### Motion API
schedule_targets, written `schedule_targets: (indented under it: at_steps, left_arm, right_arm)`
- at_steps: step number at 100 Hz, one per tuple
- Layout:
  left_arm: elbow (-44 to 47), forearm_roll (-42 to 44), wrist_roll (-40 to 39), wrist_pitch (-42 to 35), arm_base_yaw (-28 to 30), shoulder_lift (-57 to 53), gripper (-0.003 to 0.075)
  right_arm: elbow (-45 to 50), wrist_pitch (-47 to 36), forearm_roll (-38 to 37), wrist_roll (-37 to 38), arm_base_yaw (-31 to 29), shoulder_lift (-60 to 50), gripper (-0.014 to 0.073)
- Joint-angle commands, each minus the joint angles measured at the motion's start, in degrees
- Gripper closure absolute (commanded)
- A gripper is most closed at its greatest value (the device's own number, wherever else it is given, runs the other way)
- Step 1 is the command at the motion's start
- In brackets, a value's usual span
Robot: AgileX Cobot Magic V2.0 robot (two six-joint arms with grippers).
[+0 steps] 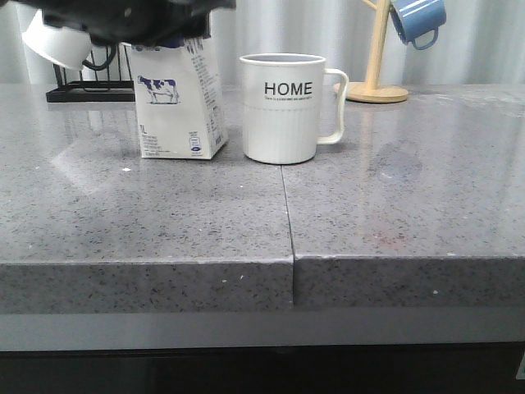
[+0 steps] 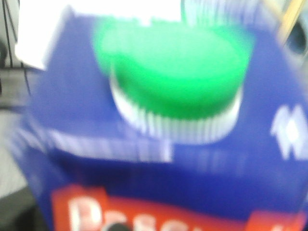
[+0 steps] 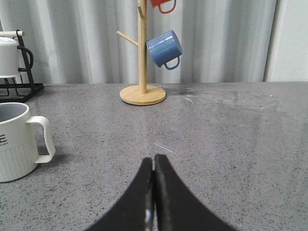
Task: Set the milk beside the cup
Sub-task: 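Lift the carton and carry it beside the white mug, then lower the carton onto the table, open the left gripper, withdraw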
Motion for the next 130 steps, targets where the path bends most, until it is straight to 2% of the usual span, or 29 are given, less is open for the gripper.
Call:
schedule_targets:
  at_steps: [1,10,34,70,90,102,120,130]
  left_arm:
    - [-2.2,2.1,0.1,-5.3,-0.4,-3.6,0.0093]
    - [-2.0,2.0,0.1,-4.5,-0.4,-3.9,0.0025]
    - [-0.4,2.0,0.1,0.9,-1.2,-6.1,0.003]
    - [12.6,2.7,0.1,2.4,-2.0,-19.7,0.003]
    - [17.9,10.4,-0.6,5.1,3.6,-30.5,0.003]
    - [19.3,20.6,-8.6,9.5,9.6,-35.5,0.0031]
    - [19.7,41.0,-28.4,21.4,20.3,-41.3,0.0031]
    - [20.1,45.9,-32.1,27.2,24.3,-44.7,0.0031]
  right_arm:
    - [-1.6,-4.2,-0.3,0.0,-0.3,0.4,0.0713]
    - [-1.6,-4.2,-0.3,0.0,-0.3,0.4,0.0713]
    - [-1.6,-4.2,-0.3,0.0,-0.3,0.4,0.0713]
    - [-1.6,-4.2,-0.3,0.0,-0.3,0.4,0.0713]
    - [-1.6,-4.2,-0.3,0.0,-0.3,0.4,0.0713]
    - [-1.6,-4.2,-0.3,0.0,-0.3,0.4,0.0713]
    - [-1.6,-4.2,-0.3,0.0,-0.3,0.4,0.0713]
    - [-1.6,-4.2,-0.3,0.0,-0.3,0.4,0.0713]
